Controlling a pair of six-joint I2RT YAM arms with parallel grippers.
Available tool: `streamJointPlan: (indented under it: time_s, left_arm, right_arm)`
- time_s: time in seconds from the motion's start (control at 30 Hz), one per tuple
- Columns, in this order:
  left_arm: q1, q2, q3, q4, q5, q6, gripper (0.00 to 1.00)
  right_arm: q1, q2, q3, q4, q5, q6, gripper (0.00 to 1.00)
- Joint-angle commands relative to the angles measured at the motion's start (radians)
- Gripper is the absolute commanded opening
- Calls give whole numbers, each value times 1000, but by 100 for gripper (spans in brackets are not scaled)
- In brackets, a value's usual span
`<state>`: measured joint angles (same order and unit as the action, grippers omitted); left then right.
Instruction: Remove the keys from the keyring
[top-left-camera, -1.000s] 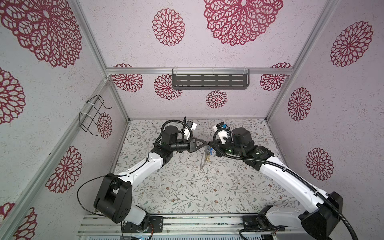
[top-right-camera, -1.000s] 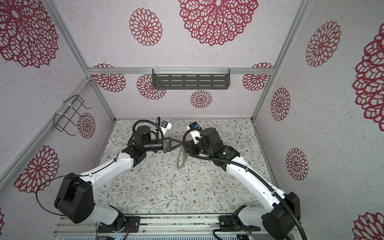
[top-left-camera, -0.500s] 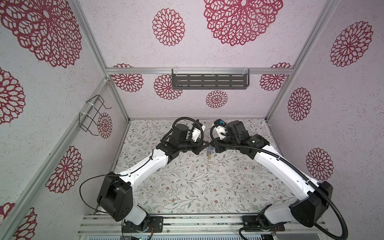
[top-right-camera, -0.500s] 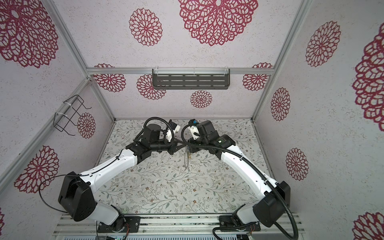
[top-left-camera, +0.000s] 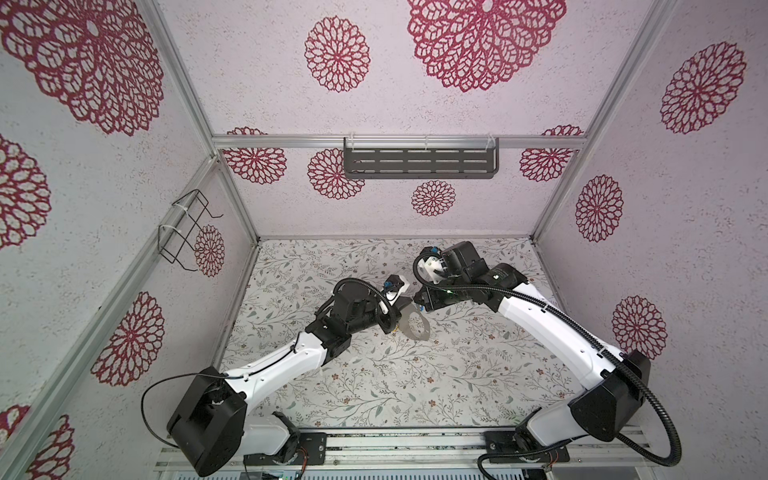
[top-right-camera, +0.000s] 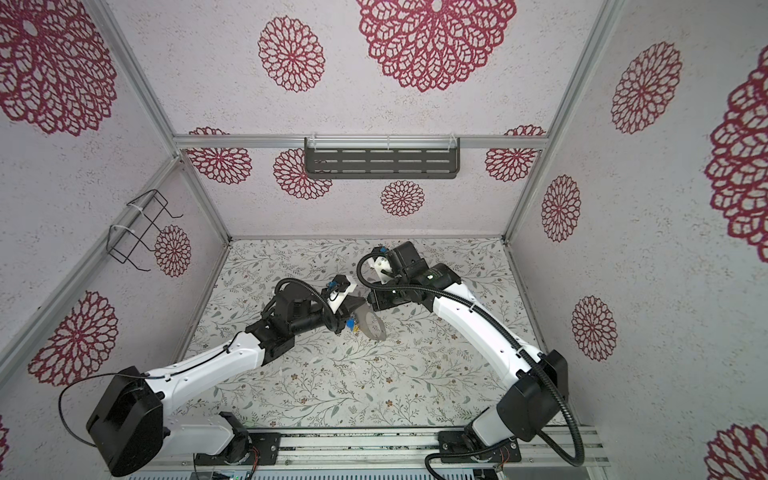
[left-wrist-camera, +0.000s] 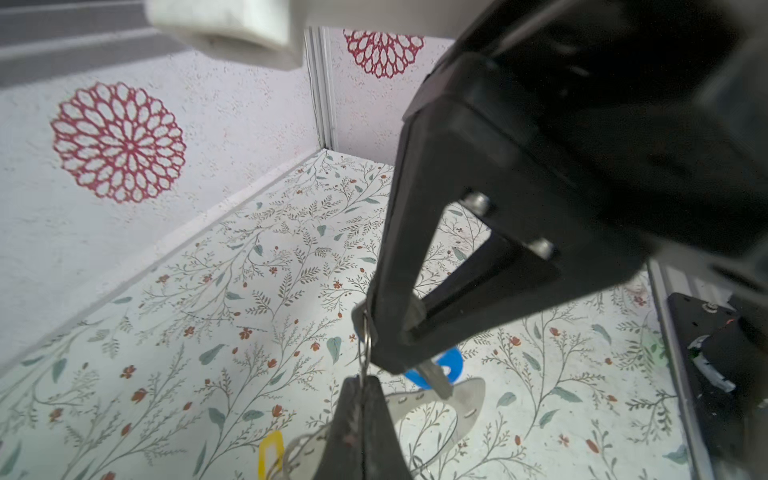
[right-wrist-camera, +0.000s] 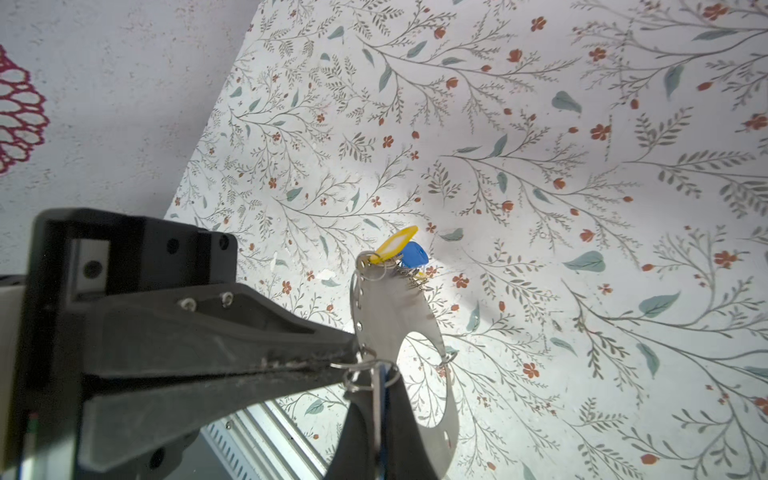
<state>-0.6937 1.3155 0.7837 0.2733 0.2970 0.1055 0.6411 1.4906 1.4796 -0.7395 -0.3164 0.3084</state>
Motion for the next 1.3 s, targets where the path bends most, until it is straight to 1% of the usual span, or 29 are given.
streamJointPlan:
  time_s: [0.0,0.27,0.53,0.73,0.87,1.03,1.17,1.27]
  left_arm:
    - [-34,-42,-51,21,49,126,0]
    - [-29,-49,-50,90,73,125,0]
    - [-3,-72,-73,200,97,45,0]
    - [14,-63,-76,259,119,-25,0]
    - [33,-53,-81,313,123,-127,0]
    - [62,-44,-75,365,126,-318,0]
    - [83,-37,-59,357,103,-436,0]
    - [99,-22,-45,353,108,-512,0]
  right_arm:
    - [-62,-25,22,184,117,50,0]
    - [-92,-53,-88,228,84,72,0]
    - [-139,-97,-197,271,58,89,0]
    - [-143,-105,-225,290,39,97,0]
    - [-145,-113,-234,299,25,101,0]
    - [-145,-131,-248,303,20,106,0]
    - [-144,-146,-257,308,14,113,0]
    - [-144,-155,-260,316,8,119,0]
